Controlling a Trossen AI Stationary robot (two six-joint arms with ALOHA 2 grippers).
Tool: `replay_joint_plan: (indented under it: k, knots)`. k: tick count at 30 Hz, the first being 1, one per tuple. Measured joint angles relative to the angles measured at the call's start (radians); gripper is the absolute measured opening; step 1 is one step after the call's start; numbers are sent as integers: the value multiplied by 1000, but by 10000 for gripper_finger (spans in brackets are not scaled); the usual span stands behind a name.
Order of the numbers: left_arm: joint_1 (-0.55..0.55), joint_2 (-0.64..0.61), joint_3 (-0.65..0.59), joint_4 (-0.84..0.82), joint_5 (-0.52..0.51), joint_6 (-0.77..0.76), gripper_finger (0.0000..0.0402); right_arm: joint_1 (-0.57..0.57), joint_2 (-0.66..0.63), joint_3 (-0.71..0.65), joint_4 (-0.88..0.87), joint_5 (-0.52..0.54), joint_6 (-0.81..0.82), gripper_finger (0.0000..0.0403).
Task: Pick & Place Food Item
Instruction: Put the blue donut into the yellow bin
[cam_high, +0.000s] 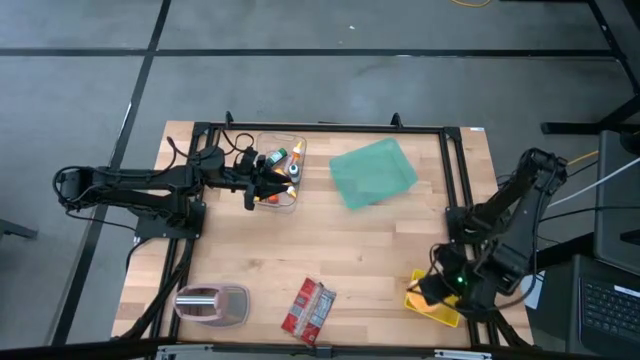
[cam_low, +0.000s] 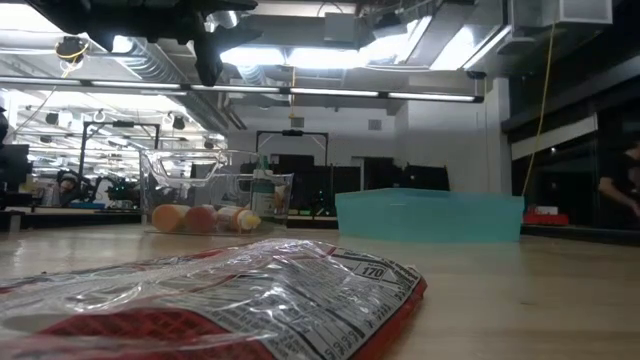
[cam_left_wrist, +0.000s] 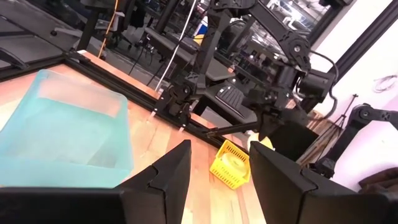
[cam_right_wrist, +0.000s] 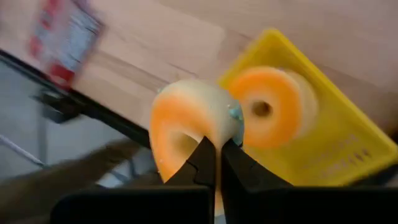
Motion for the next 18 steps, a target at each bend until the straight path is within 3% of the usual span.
replay_joint_plan:
  k: [7,12,18]
  knots:
    - [0,0,0,-1,0,0,157,13,29,0,-87,-75,3,3]
    - [0,0,0,-1,0,0,157,20,38,0,-175,-81,0,3]
    - [0,0,0,-4,-11,0,157,31,54,0,-162,-48,-1,3]
